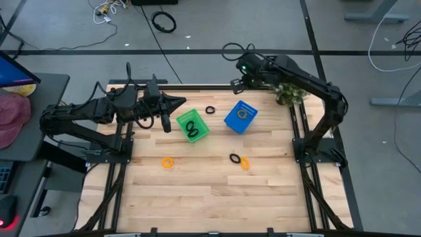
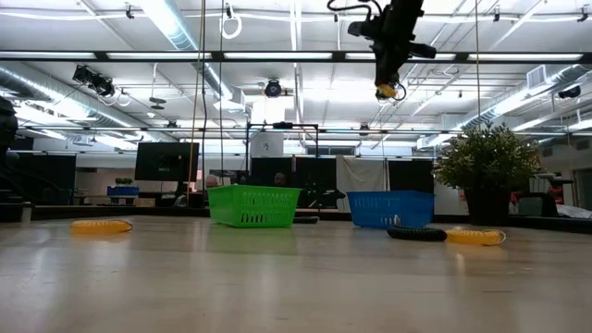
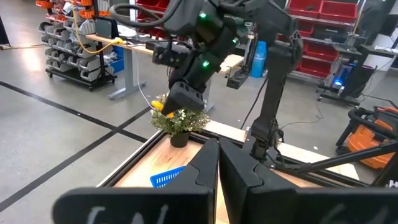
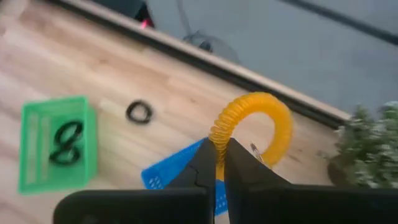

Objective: Sort spring keychains
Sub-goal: Put the yellow spring keychain into the blue bin

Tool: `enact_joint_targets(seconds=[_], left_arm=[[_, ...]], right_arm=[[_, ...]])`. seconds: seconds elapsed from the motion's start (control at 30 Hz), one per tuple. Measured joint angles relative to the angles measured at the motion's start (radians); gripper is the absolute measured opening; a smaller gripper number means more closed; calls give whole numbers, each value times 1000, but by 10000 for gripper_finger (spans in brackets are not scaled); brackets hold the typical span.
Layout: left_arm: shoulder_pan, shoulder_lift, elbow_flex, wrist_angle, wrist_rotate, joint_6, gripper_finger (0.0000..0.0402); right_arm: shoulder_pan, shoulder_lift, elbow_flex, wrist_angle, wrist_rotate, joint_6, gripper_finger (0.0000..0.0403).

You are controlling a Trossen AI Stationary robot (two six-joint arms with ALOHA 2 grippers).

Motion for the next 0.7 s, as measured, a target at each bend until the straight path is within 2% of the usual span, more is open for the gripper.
enact_joint_targets(seconds=[0.1,0.23,0.53,0.7], left_arm=[[0,0,0,-1,0,0,16],[0,0,0,-1,0,1,16],[0,0,0,-3,0,2,16],[0,0,0,-6,0,3,16]], right_arm=[[-13,22,0,-18,-93,-41,4],[2,67,-44,-56,-139,-92,4],[29,94,-374,148,-222,-133,4],[30,94,-511,276,-263,-146,4]])
